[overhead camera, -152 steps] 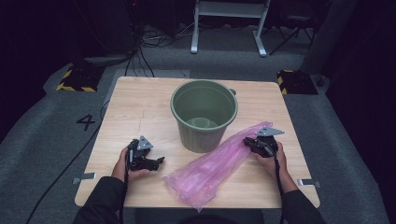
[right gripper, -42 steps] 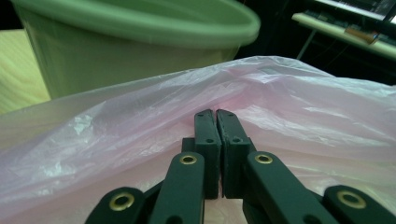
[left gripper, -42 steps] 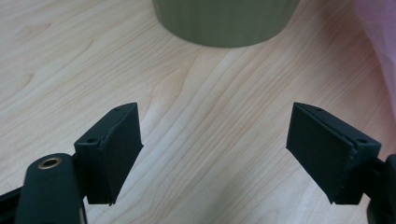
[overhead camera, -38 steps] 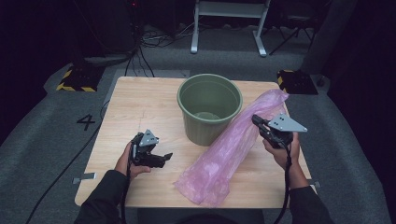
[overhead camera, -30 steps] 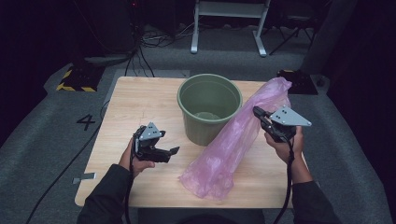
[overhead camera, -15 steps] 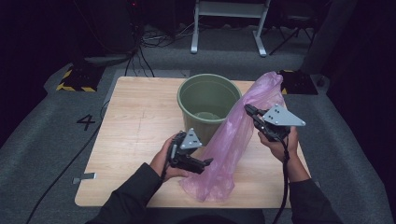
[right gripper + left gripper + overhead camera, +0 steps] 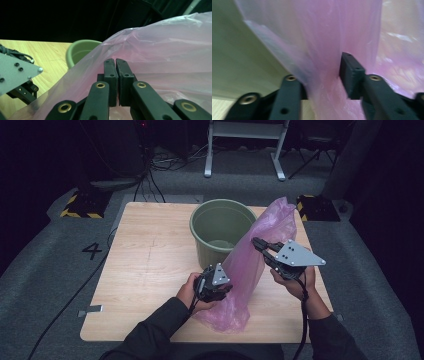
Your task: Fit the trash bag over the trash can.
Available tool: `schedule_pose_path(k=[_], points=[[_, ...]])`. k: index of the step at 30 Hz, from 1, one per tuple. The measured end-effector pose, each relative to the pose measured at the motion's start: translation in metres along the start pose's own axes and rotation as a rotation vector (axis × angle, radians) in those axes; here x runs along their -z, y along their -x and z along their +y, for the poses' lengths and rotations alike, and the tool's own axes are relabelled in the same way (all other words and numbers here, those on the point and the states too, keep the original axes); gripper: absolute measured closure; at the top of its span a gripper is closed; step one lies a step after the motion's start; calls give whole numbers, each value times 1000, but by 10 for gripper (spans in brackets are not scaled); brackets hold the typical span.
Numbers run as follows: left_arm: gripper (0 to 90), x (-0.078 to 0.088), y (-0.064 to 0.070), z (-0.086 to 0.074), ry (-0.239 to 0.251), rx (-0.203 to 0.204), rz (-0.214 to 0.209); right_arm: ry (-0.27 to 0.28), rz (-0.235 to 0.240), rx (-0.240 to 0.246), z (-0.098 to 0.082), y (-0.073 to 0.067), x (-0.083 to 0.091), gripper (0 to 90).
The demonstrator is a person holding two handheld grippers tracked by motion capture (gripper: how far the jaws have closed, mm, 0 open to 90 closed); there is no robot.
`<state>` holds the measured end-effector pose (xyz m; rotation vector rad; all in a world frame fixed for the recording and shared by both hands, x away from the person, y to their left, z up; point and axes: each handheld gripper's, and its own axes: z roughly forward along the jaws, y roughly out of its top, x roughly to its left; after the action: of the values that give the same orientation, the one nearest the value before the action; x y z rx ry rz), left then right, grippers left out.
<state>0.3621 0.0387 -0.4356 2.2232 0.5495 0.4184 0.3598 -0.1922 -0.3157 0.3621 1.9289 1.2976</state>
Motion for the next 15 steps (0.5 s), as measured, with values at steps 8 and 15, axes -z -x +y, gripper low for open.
schedule_pose_path(k=[8,15], points=[[877,32,-5,-16,102,1,38,34,57,38,14,-10,-4,881],[891,68,-12,-36,141,21,85,17,93,25,18,-11,-18,871]])
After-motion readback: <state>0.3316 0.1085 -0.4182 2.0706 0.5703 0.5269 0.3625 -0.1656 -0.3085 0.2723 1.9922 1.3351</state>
